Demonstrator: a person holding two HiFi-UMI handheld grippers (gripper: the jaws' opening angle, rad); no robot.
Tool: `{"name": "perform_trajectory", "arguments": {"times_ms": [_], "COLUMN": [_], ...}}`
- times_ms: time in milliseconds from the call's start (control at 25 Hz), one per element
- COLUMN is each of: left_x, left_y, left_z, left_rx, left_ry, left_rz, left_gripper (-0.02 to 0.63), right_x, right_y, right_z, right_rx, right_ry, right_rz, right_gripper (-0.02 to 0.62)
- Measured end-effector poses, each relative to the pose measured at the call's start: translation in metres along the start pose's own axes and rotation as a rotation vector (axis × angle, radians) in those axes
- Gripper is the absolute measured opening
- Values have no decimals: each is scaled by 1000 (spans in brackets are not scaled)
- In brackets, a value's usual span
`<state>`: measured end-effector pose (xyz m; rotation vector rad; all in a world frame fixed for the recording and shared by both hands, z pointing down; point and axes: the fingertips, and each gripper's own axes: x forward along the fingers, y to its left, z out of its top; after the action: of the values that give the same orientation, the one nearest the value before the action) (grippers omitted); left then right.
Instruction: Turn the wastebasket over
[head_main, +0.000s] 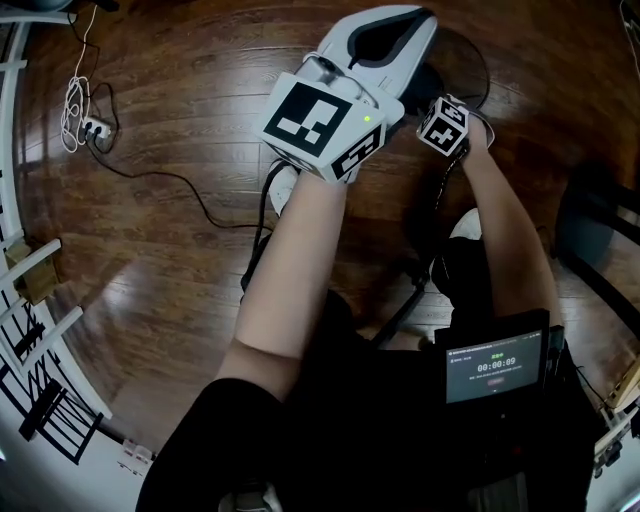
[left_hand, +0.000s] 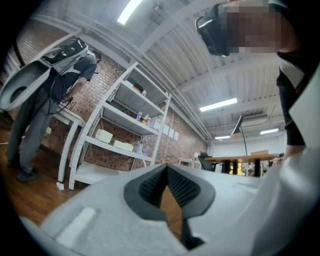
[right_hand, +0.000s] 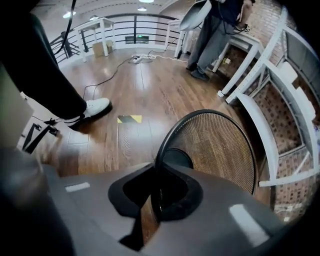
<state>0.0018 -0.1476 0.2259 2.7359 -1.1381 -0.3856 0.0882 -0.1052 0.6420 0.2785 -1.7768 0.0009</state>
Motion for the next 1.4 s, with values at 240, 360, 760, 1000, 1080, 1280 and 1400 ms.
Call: {"name": "perform_trajectory", "arguments": {"times_ms": [240,360,760,1000,1080,1280,1400], "left_x": [-4,-4,1,5,7,15,16], "left_y": [3,3,-2,-7,-9,-22,-28], "left_z": [4,3,-17,-29,-31,-39,-48], "left_rx": [-2,-1,53,101,98,86,85], "left_ry": [1,3,90,143,144,160,178], "left_rz": [-3,0,-3,-5,-5,-30,-49], "left_gripper": [3,3,3,3,3,3,3], "right_x": [6,7,-21,-85,-128,-273,-326], "right_y": [-1,-1,3,-19,-39,-83,-83], "right_z": [5,1,6,28,42,51,45], "right_rx": [-92,-94,-91,111,332,687,635], "right_ry": [20,17,-52,-276,-506,-1037,-1120], "right_rz": [-14,-16,28,54,50,-122,-270], "right_gripper": [18,21,51,44,22,11,11]}}
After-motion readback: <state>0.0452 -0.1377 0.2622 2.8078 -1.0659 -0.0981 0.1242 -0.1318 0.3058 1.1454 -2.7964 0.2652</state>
